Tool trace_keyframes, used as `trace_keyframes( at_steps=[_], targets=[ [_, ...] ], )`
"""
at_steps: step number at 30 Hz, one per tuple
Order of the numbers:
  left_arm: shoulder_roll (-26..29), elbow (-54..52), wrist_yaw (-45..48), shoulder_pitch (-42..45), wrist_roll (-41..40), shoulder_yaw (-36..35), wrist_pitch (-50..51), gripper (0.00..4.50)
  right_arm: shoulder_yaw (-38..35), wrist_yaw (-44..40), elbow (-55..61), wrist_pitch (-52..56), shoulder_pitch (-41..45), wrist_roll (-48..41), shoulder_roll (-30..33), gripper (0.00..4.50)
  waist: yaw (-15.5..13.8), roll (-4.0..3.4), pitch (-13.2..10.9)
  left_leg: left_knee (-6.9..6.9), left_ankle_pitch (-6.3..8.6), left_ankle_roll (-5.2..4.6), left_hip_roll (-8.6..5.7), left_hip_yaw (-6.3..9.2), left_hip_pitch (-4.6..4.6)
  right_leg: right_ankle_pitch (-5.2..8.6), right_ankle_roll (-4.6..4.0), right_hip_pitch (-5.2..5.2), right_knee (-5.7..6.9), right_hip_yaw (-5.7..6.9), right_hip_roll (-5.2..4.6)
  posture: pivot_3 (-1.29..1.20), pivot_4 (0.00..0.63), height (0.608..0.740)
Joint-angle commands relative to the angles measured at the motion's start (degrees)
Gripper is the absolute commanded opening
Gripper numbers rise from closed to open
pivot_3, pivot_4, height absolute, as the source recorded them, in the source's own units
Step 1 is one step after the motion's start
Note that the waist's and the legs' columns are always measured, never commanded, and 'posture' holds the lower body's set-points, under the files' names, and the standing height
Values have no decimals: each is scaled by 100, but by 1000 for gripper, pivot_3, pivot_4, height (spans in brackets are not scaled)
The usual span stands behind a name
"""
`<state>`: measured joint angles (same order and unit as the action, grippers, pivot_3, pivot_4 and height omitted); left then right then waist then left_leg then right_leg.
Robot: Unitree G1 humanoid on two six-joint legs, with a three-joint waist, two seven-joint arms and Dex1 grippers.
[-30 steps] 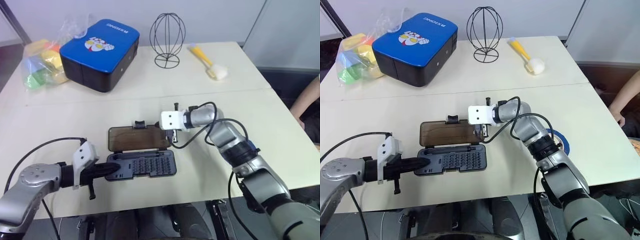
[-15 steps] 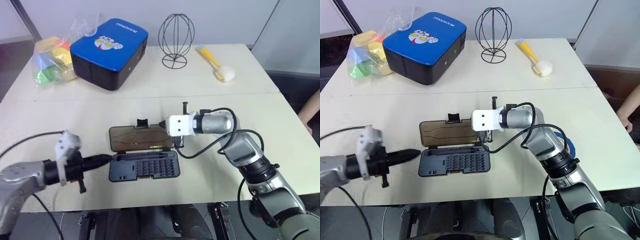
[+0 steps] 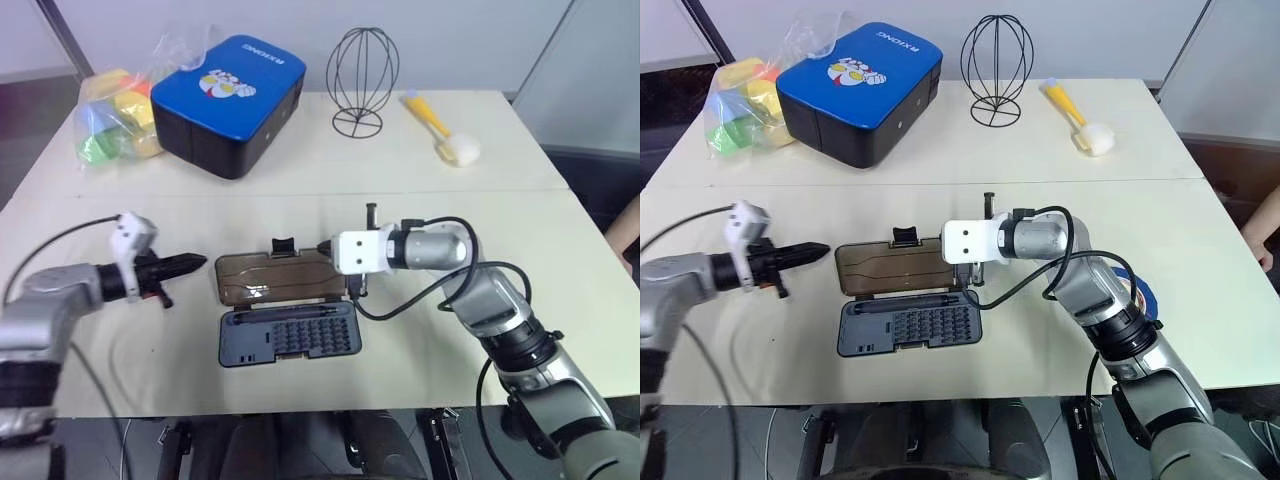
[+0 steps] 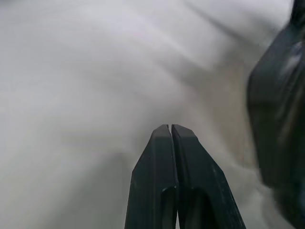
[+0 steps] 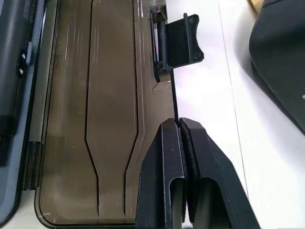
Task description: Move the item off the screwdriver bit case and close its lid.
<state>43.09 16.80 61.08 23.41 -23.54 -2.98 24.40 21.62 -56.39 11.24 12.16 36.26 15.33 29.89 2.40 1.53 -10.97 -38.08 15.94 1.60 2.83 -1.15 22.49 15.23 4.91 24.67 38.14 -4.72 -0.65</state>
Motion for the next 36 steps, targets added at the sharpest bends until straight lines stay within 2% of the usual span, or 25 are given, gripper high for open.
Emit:
trace_keyframes(
  at_steps=[1,4,5,7,11,13,16,21,24,27,30,33,36],
  targets=[
    [-294,407,207,520,356,370,-438,65,-90,-27,418,53,53,-90,53,0,-5,1,0,0,0,0,0,2,2,0,0,0,0,2,0,0,150,737],
    [-293,284,463,561,331,404,-440,65,-127,-33,488,225,40,-111,90,0,53,1,0,0,1,-2,0,0,2,0,1,2,0,-4,0,0,150,737],
    [-272,230,515,560,285,367,-380,8,-133,-19,503,274,33,-114,97,269,61,1,0,2,2,-3,2,0,2,0,1,4,0,-5,2,0,150,737],
    [-202,64,633,527,193,301,-248,0,-133,19,512,316,17,-94,123,980,56,1,0,5,2,-3,3,4,2,0,0,6,4,-3,4,0,150,737],
    [-34,-251,805,433,89,204,-54,0,-165,3,621,472,-41,-107,221,3024,18,1,0,3,2,-3,3,4,2,0,0,5,4,-2,2,0,150,737],
    [44,-353,865,436,30,155,44,0,-384,-110,893,926,-74,-371,264,3951,1,1,0,2,2,-3,3,4,2,0,1,4,3,-2,2,0,150,737],
    [171,-669,1052,389,-104,150,225,0,-1078,-444,1530,2023,-73,-1316,375,3951,-14,1,0,-1,2,-3,2,6,8,0,1,3,2,-1,1,0,150,737],
    [629,-1820,1719,49,-621,287,877,0,-2911,-972,2495,4774,139,-3871,579,3951,-8,1,-1,-1,2,-3,3,10,8,0,1,-1,1,2,-2,0,150,737],
    [1001,-2189,2180,-259,-482,546,727,0,-3554,-1101,2950,5746,-194,-4996,814,3951,4,1,-1,3,3,-4,5,15,-2,2,-2,-8,-1,6,0,0,150,737],
    [1029,-1479,2230,-116,455,1046,-344,0,-2889,-658,3629,5563,-1230,-4868,854,3099,-5,6,7,7,3,-5,6,12,-6,7,-10,-6,-2,4,5,0,150,737],
    [814,-889,2181,329,704,1190,-687,0,-2336,-332,3899,5102,-1742,-4738,979,1645,-18,1,3,1,3,-6,3,17,5,16,-20,-3,-4,7,5,0,150,737],
    [455,-123,2193,1105,950,1331,-1007,0,-1370,71,3913,4446,-2158,-4229,1036,82,-15,11,8,-13,3,-6,0,14,3,17,-21,-13,-9,5,3,0,150,737],
    [177,356,2290,1618,1034,1389,-1063,0,-584,288,3899,3893,-2342,-3758,1185,22,-7,13,6,-16,3,-6,-1,14,6,16,-19,-13,-10,4,2,0,150,737]
  ],
)
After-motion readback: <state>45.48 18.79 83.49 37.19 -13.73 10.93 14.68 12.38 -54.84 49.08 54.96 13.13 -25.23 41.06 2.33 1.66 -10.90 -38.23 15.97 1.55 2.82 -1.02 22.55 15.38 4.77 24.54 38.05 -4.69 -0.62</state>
